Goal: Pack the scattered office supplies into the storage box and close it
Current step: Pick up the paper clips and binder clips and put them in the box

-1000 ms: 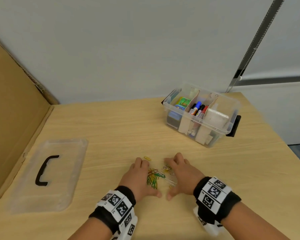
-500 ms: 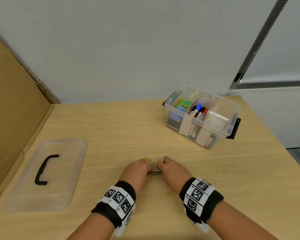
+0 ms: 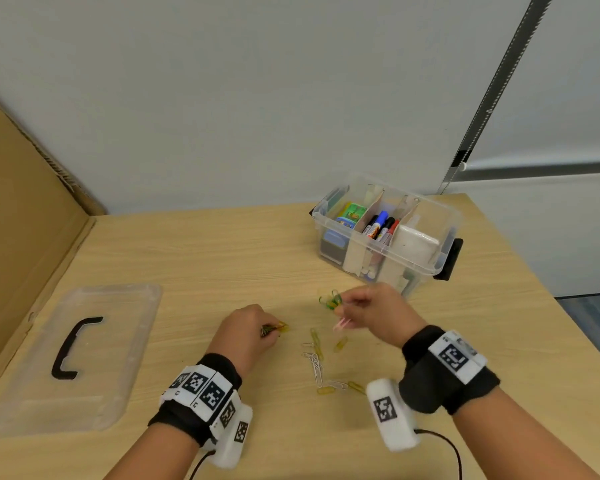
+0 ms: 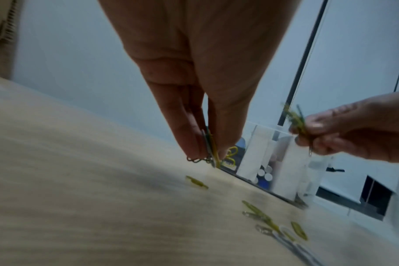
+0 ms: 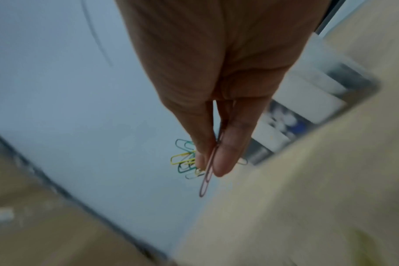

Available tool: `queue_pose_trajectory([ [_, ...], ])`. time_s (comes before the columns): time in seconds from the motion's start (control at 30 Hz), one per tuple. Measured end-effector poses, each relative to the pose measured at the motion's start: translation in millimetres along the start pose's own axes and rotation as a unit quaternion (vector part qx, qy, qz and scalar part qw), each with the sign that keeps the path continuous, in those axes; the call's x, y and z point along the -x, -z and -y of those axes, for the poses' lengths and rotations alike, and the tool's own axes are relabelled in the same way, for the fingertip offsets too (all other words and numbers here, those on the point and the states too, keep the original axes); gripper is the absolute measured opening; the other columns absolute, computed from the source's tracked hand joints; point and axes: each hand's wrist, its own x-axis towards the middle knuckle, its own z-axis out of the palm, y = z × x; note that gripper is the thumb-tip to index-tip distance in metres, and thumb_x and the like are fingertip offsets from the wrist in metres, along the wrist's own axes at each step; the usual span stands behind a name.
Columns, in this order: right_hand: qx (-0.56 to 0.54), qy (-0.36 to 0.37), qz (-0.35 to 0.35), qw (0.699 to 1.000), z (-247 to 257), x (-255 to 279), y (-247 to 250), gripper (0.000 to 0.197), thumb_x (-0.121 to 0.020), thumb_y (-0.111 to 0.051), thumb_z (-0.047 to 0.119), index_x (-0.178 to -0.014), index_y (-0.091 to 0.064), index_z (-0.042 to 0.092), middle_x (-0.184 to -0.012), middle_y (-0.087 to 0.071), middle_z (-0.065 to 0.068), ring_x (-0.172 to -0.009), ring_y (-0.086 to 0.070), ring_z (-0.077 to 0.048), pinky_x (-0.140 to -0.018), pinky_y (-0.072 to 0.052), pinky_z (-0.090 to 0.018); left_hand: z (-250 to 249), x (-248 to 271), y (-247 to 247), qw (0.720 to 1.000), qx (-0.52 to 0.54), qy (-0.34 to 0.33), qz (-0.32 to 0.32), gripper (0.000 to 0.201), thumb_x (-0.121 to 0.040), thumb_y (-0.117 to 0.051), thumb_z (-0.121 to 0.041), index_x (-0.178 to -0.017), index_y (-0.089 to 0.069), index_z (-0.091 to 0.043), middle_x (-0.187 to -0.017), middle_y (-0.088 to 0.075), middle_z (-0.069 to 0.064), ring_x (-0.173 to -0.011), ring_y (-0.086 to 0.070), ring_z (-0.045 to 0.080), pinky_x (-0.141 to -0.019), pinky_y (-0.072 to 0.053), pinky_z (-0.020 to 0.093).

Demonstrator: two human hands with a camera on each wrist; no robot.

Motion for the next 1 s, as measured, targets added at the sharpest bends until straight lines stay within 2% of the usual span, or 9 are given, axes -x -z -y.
queue_pose_trajectory([
  [0.17,-0.065,0.030,-0.076,0.995,47,7,66,0.013,-0.083,-0.068,0.008,-0.096,-0.070,0.009,-0.085,-0.072,-0.006,-0.071,-0.071,-0.007,-0.070,-0.057,-0.016,-8,0,5,0.999,0.033,0.003,-0.025,0.017,-0.086,-0.065,-0.024,-0.100,-0.074,-0.023,-0.088,-0.065,-0.004,-0.078,-0.060,0.012,-0.070,-0.045,0.022],
  [0.27,-0.063,0.044,-0.164,0.983,57,-1,100,0.014,-0.082,-0.070,0.003,-0.093,-0.068,0.011,-0.079,-0.069,-0.003,-0.056,-0.067,-0.001,-0.060,-0.053,-0.009,-14,2,4,0.998,0.045,0.005,-0.037,0.014,-0.085,-0.067,-0.022,-0.097,-0.075,-0.024,-0.086,-0.066,-0.004,-0.076,-0.061,0.012,-0.070,-0.048,0.023],
  [0.33,0.025,0.044,-0.195,0.980,55,-11,117,0.013,-0.085,-0.067,0.003,-0.091,-0.067,0.014,-0.075,-0.066,-0.003,-0.055,-0.066,-0.003,-0.057,-0.052,-0.008,-18,3,2,0.998,0.055,0.009,-0.040,0.013,-0.085,-0.067,-0.022,-0.095,-0.076,-0.024,-0.086,-0.066,-0.003,-0.076,-0.061,0.012,-0.070,-0.050,0.026],
  [0.47,0.329,-0.008,-0.169,0.929,36,-41,130,0.013,-0.088,-0.061,0.008,-0.084,-0.072,0.005,-0.081,-0.070,-0.012,-0.081,-0.069,-0.025,-0.073,-0.053,-0.029,-25,6,-1,0.998,0.051,0.018,-0.040,0.012,-0.086,-0.066,-0.023,-0.093,-0.076,-0.024,-0.086,-0.066,-0.003,-0.075,-0.060,0.011,-0.069,-0.048,0.025],
  [0.67,0.517,-0.064,-0.065,0.851,29,-73,115,0.022,-0.090,-0.054,0.006,-0.107,-0.068,0.005,-0.094,-0.063,-0.009,-0.080,-0.055,-0.022,-0.074,-0.048,-0.026,-29,11,-4,0.996,0.066,0.038,-0.043,0.012,-0.085,-0.067,-0.024,-0.094,-0.075,-0.026,-0.086,-0.065,-0.007,-0.075,-0.061,0.008,-0.069,-0.047,0.020],
  [0.77,0.516,-0.087,-0.011,0.852,30,-83,112,0.029,-0.092,-0.055,0.011,-0.118,-0.065,0.008,-0.117,-0.065,-0.010,-0.098,-0.061,-0.023,-0.088,-0.049,-0.028,-29,15,-7,0.995,0.076,0.040,-0.050,0.012,-0.084,-0.069,-0.022,-0.094,-0.076,-0.025,-0.086,-0.066,-0.007,-0.075,-0.061,0.008,-0.068,-0.047,0.019],
  [0.83,0.501,-0.077,-0.002,0.862,30,-82,115,0.029,-0.092,-0.053,0.012,-0.118,-0.065,0.011,-0.119,-0.064,-0.008,-0.106,-0.061,-0.023,-0.093,-0.049,-0.030,-28,18,-8,0.995,0.080,0.042,-0.051,0.013,-0.084,-0.069,-0.022,-0.095,-0.075,-0.024,-0.088,-0.067,-0.005,-0.076,-0.062,0.009,-0.071,-0.051,0.024],
  [0.93,0.436,0.014,-0.084,0.896,24,-61,127,0.024,-0.094,-0.049,0.011,-0.108,-0.068,0.013,-0.109,-0.067,-0.006,-0.093,-0.062,-0.020,-0.081,-0.049,-0.027,-26,22,-9,0.993,0.090,0.035,-0.068,0.013,-0.083,-0.071,-0.022,-0.095,-0.075,-0.024,-0.087,-0.067,-0.007,-0.074,-0.062,0.004,-0.072,-0.053,0.024],
  [1.0,0.360,0.080,-0.197,0.908,11,-44,134,0.022,-0.096,-0.047,0.016,-0.103,-0.067,0.013,-0.104,-0.066,-0.006,-0.086,-0.059,-0.017,-0.074,-0.045,-0.025,-30,23,-8,0.990,0.105,0.021,-0.088,0.013,-0.081,-0.073,-0.021,-0.093,-0.075,-0.025,-0.083,-0.065,-0.011,-0.073,-0.062,0.005,-0.067,-0.050,0.013],
])
